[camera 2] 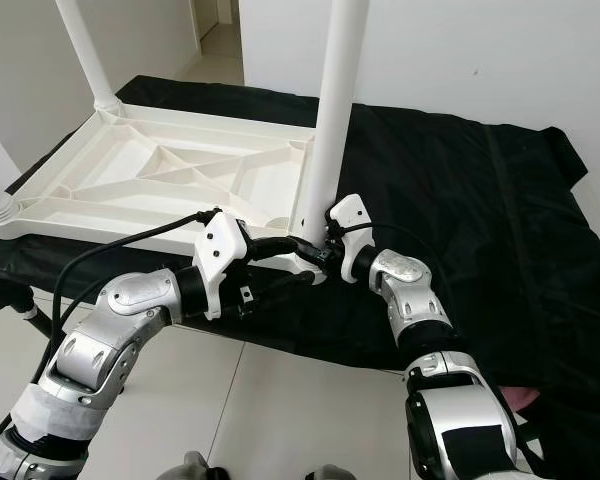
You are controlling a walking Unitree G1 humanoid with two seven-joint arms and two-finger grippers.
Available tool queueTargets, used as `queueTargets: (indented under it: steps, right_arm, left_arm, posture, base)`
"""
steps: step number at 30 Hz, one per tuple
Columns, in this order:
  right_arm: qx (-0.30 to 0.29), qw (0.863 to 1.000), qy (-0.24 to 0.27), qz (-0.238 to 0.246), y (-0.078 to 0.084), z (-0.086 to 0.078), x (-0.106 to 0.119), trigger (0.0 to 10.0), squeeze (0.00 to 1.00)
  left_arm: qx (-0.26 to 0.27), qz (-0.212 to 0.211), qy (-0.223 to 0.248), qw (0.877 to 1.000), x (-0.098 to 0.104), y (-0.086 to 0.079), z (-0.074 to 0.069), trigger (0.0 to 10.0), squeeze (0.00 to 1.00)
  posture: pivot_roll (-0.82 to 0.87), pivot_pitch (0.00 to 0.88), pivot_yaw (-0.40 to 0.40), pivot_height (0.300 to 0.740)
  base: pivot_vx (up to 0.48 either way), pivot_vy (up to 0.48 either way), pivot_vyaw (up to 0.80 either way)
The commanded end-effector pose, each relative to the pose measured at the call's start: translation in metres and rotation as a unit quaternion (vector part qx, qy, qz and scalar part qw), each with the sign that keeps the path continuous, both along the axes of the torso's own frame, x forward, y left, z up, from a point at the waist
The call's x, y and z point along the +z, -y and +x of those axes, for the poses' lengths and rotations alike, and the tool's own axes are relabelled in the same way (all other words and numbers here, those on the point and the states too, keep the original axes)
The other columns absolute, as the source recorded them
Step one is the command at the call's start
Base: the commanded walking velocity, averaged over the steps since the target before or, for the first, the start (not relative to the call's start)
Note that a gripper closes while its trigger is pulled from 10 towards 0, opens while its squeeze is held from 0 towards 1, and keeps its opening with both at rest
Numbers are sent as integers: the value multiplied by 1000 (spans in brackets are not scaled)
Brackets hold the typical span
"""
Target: Building children table
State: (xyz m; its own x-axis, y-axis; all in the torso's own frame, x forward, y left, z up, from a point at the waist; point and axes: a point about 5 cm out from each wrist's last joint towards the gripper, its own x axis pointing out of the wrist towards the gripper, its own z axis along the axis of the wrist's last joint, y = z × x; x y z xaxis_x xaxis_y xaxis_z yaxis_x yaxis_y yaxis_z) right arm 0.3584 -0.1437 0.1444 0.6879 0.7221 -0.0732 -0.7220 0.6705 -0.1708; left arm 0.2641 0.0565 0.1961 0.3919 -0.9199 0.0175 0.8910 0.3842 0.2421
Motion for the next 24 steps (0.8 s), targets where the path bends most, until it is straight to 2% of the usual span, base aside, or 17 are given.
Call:
queueTargets:
  steps: [1, 4, 5, 7, 10, 13, 14, 15, 16, 17, 18, 19, 24]
  right_arm:
    - [-63, 998, -4, -2, 10, 0, -7, 10000, 0]
    - [-98, 995, 8, 0, 11, 0, -6, 10000, 0]
    - [-138, 990, 13, 9, 9, -1, -5, 10000, 0]
    - [-138, 990, 13, 9, 9, -1, -5, 10000, 0]
    - [-251, 966, 28, 50, -1, -7, 1, 10000, 0]
    - [-275, 959, 31, 63, -6, -10, 2, 10000, 0]
    - [-299, 951, 35, 67, -14, -14, 1, 10000, 0]
    - [-299, 951, 35, 67, -14, -14, 1, 10000, 0]
    - [-319, 944, 34, 77, -24, -20, 1, 10000, 0]
    - [-319, 944, 34, 77, -24, -20, 1, 10000, 0]
    - [-336, 936, 37, 96, -45, -29, 2, 10000, 0]
    - [-332, 937, 38, 101, -51, -31, 3, 10000, 0]
    - [-328, 938, 41, 105, -52, -32, 6, 10000, 0]
  left_arm:
    - [15, 1, -4, 1000, -3, 0, 2, 10000, 0]
    - [14, 0, -5, 1000, -3, 1, 1, 10000, 0]
    - [13, 0, -5, 1000, -4, 1, 1, 10000, 0]
    - [13, 0, -5, 1000, -4, 1, 1, 10000, 0]
    - [12, -1, -6, 1000, -4, 2, 2, 10000, 0]
    - [13, -1, -6, 1000, -4, 2, 2, 10000, 0]
    - [13, -2, -6, 1000, -4, 2, 2, 10000, 0]
    - [13, -2, -6, 1000, -4, 2, 2, 10000, 0]
    - [14, -3, -6, 1000, -4, 3, 2, 10000, 0]
    - [14, -3, -6, 1000, -4, 3, 2, 10000, 0]
    - [13, -4, -7, 1000, -5, 3, 1, 10000, 0]
    - [13, -4, -7, 1000, -5, 3, 1, 10000, 0]
    - [13, -4, -7, 1000, -4, 3, 1, 10000, 0]
  posture:
    - [-112, 23, 22, 740]
    - [-118, 25, 22, 740]
    - [-121, 26, 20, 740]
    - [-121, 26, 20, 740]
    - [-130, 30, 13, 740]
    - [-130, 30, 13, 740]
    - [-132, 33, 11, 740]
    - [-132, 33, 11, 740]
    - [-133, 34, 11, 740]
    - [-133, 34, 11, 740]
    - [-136, 36, 12, 740]
    - [-136, 36, 12, 740]
    - [-139, 35, 14, 740]
  base:
    - [0, 0, 0]
    - [0, 0, 0]
    - [0, 0, 0]
    - [0, 0, 0]
    - [0, 0, 0]
    - [0, 0, 0]
    - [0, 0, 0]
    - [0, 0, 0]
    - [0, 0, 0]
    - [0, 0, 0]
    - [0, 0, 0]
    - [0, 0, 0]
    - [0, 0, 0]
